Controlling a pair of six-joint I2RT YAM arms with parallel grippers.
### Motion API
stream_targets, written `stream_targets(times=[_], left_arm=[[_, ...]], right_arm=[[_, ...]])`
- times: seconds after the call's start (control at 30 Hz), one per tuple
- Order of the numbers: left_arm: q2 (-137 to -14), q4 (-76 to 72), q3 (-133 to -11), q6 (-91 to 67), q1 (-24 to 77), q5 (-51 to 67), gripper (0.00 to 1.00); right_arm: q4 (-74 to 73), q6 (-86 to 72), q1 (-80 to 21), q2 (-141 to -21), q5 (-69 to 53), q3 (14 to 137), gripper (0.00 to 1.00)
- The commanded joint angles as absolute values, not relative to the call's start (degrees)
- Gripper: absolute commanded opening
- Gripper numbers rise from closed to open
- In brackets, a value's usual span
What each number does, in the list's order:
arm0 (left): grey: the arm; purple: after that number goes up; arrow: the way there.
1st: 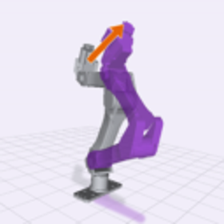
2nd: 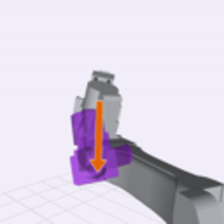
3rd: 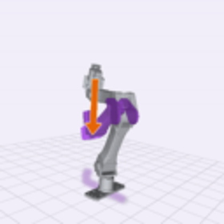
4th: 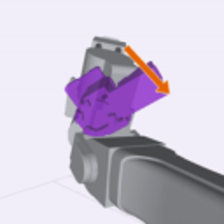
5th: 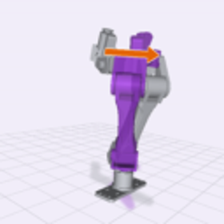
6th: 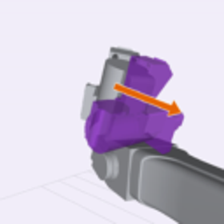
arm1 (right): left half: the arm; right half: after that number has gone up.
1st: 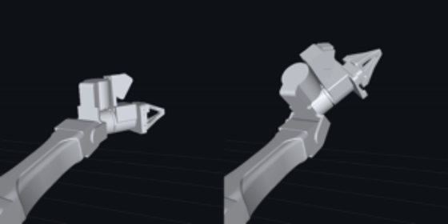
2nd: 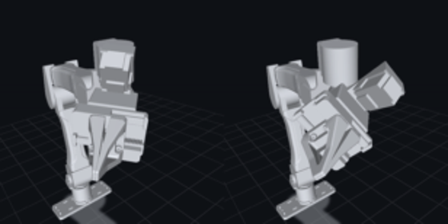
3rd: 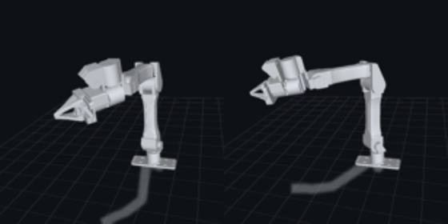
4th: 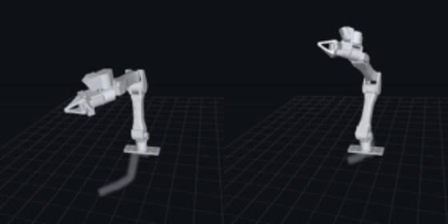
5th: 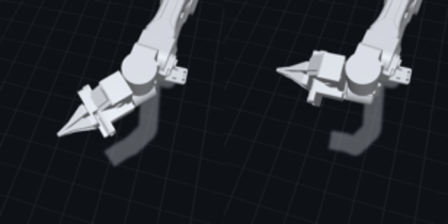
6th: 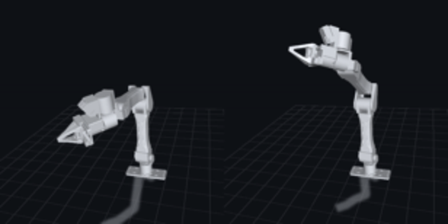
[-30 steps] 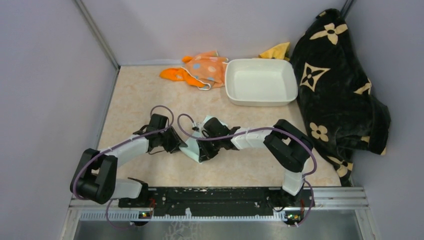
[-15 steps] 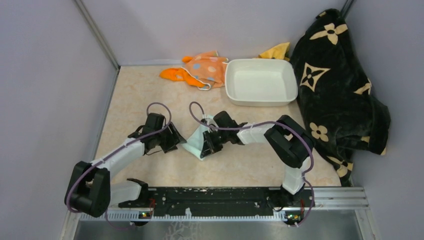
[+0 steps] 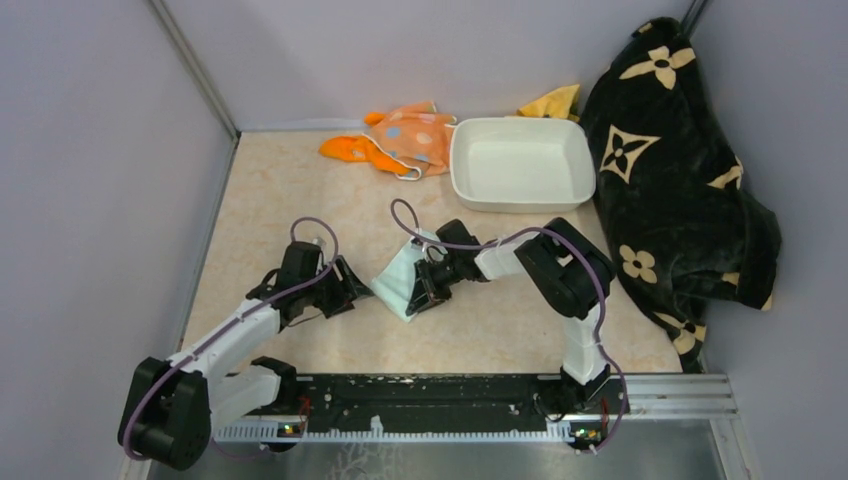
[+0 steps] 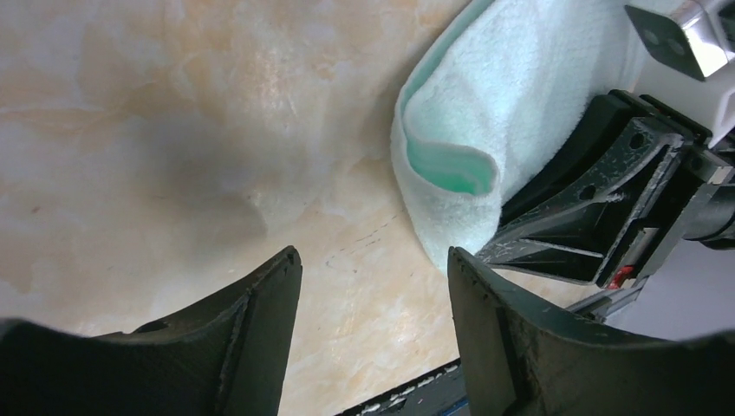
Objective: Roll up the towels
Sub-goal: Roll the towel at the center of the board.
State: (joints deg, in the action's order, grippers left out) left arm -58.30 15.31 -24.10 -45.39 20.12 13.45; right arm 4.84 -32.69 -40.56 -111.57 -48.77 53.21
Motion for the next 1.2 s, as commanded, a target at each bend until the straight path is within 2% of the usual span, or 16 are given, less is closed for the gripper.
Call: stream_targets(times=[0.0,0.33,0.7,0.97,1.17], left_arm=[[-61.5,9.0,-24.3,-46.2,19.9,18.5,0.68],[-66.8,2.5,-25.4,-47.7,20.1,22.0,0.66],[-73.6,-1.7,-26.3,-50.4,20.1,17.8,0.53],[-80.6,3.0,-28.1,-51.0,20.1,15.8,0.46],[-82.3,6.4,-29.4,-51.0,20.2,14.7,0.43]], right_arm=[[3.9,-31.5,-39.4,-113.1,-49.9,56.2,0.03],[-4.4,-27.1,-39.4,-113.0,-47.9,60.3,0.04],[-11.2,-23.6,-39.5,-112.5,-45.4,64.5,0.08],[-18.5,-17.0,-40.8,-108.4,-37.7,68.6,0.27],[-21.1,-10.9,-47.2,-97.5,-16.3,67.6,0.42]])
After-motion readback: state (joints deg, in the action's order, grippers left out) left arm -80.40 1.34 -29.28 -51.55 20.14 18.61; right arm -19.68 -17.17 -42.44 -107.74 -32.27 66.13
